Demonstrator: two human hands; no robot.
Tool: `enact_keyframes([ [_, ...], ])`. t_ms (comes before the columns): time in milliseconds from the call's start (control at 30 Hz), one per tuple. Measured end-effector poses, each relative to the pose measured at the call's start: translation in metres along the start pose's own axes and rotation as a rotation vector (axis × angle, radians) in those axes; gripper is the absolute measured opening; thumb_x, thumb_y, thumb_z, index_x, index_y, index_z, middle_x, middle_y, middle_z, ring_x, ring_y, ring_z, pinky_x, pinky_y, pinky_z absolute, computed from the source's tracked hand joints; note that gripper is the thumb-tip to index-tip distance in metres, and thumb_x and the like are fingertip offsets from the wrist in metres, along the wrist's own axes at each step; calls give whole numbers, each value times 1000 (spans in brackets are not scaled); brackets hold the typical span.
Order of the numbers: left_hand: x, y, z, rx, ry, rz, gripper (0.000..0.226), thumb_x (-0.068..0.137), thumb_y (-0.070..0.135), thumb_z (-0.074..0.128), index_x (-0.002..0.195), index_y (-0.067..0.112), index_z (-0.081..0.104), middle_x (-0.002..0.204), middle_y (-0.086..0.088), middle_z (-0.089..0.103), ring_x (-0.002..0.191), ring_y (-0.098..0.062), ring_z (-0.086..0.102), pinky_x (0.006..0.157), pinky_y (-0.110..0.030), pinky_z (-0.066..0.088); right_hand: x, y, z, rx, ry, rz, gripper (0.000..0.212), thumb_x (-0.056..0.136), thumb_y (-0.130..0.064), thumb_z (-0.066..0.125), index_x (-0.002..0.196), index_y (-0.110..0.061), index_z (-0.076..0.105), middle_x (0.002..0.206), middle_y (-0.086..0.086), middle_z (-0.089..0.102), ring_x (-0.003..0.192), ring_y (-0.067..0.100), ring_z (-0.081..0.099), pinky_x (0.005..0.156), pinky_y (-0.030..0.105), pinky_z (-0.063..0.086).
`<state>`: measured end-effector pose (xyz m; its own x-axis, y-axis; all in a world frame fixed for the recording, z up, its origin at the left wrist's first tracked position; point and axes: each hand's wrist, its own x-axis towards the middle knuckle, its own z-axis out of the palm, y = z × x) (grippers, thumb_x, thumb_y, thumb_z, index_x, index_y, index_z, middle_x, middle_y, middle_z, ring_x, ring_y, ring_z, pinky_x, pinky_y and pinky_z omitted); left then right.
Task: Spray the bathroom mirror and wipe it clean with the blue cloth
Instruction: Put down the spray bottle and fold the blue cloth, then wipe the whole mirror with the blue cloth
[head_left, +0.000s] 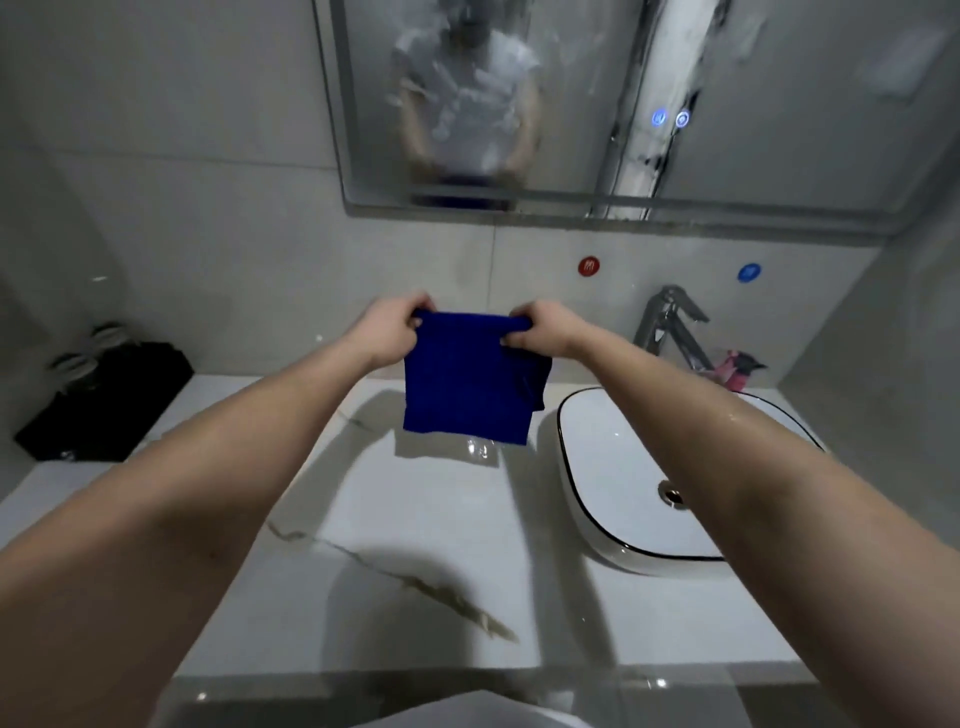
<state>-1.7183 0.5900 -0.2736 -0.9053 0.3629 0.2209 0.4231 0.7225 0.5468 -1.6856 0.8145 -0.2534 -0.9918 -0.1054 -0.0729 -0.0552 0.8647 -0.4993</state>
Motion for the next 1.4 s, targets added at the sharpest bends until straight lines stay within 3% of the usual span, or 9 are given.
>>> enact_keyframes([
  [167, 30, 31, -49, -204, 170, -44, 27, 95, 1, 36, 107, 13, 57, 103, -7, 58, 91, -19, 53, 73, -26, 41, 21, -31, -35, 533, 375, 45, 22, 81, -15, 70, 99, -19, 58, 93, 0, 62, 88, 16, 60, 74, 27, 48],
  [300, 51, 42, -88, -323, 309, -60, 20, 94, 7, 44, 103, 20, 57, 101, -6, 61, 88, -19, 57, 73, -29, 49, 28, -54, -64, 681, 503, 15, 25, 72, -18, 78, 90, -21, 61, 89, -2, 64, 87, 17, 64, 78, 29, 54],
  [400, 59, 52, -113, -461, 371, -52, 18, 93, 8, 49, 105, 21, 53, 85, -4, 59, 70, -13, 56, 55, -15, 48, 28, -69, -84, 750, 563, -33, 30, 70, -23, 82, 93, -18, 62, 88, -5, 64, 83, 12, 62, 73, 23, 51],
  [467, 61, 60, -128, -558, 395, -53, 17, 93, 6, 50, 106, 18, 51, 83, -1, 55, 67, -8, 54, 51, -12, 46, 29, -80, -95, 777, 617, -67, 31, 71, -24, 81, 94, -15, 62, 88, -4, 64, 81, 11, 62, 72, 21, 50],
  [567, 63, 70, -147, -693, 409, -64, 14, 93, 7, 50, 103, 16, 50, 88, 0, 56, 74, -12, 58, 63, -25, 52, 33, -99, -110, 810, 728, -99, 30, 73, -23, 79, 96, -14, 62, 86, -3, 64, 79, 10, 62, 69, 18, 50],
  [700, 66, 91, -175, -749, 421, -23, 12, 93, 7, 49, 99, 18, 50, 89, 1, 57, 76, -14, 59, 67, -36, 55, 42, -121, -134, 828, 835, -113, 22, 80, -25, 71, 96, -19, 58, 94, -1, 66, 88, 16, 63, 82, 30, 53],
  [933, 74, 119, -230, -738, 456, 71, 20, 91, 4, 51, 84, 23, 50, 86, -1, 56, 81, -16, 58, 70, -36, 55, 43, -157, -182, 823, 921, -206, 18, 76, -26, 71, 81, -28, 53, 94, -1, 66, 90, 18, 64, 88, 37, 53],
  [1100, 79, 134, -262, -719, 507, 124, 28, 90, -1, 49, 77, 23, 47, 78, -2, 53, 69, -14, 52, 63, -32, 49, 44, -175, -209, 782, 961, -256, 25, 72, -33, 73, 92, -22, 60, 95, -1, 69, 91, 17, 65, 89, 37, 53],
  [1400, 98, 151, -316, -666, 586, 210, 33, 88, -7, 45, 77, 24, 48, 85, -5, 55, 80, -23, 53, 71, -37, 48, 44, -218, -249, 768, 1085, -347, 31, 81, -28, 70, 107, -14, 61, 98, -1, 64, 93, 17, 61, 85, 26, 50],
])
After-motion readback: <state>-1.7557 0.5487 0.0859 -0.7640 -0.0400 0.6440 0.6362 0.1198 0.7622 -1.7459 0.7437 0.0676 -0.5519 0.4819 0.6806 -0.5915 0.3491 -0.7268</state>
